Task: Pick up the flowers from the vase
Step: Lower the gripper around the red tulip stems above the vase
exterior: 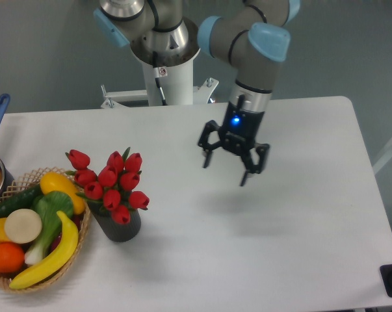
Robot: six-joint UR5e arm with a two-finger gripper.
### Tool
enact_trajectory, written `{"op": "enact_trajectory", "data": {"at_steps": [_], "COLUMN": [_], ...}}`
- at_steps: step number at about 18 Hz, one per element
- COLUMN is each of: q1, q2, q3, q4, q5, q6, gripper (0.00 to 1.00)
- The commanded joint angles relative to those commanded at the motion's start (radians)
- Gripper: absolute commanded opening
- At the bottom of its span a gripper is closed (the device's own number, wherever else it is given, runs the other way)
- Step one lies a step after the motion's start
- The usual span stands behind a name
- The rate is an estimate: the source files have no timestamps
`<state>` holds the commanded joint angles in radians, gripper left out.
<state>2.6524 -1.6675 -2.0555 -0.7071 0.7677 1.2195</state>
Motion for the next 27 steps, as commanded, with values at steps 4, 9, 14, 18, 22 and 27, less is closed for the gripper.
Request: {"op": "enact_trajectory", "data": {"at_steps": [4,9,14,18,22,27], "q1": [-0.008,-0.061,-0.111,-0.14,-0.147,-0.149], "q2": [-0.002,-0.011,-0.052,-0.103,-0.133,-0.164], "q3": [-0.061,-0.068,-0.045,-0.003,0.02,0.061], "q4": [0.0,0.0,-0.002,-0.002,-0.002,-0.002], "q5": [-0.211,-0.272,-0.312,-0.317,-0.355,-0.355], "q6": [0.002,0.002,-0.008,-0.012,-0.011,-0.015], "gripper": [1.0,1.0,1.0,1.0,1.0,1.0]}}
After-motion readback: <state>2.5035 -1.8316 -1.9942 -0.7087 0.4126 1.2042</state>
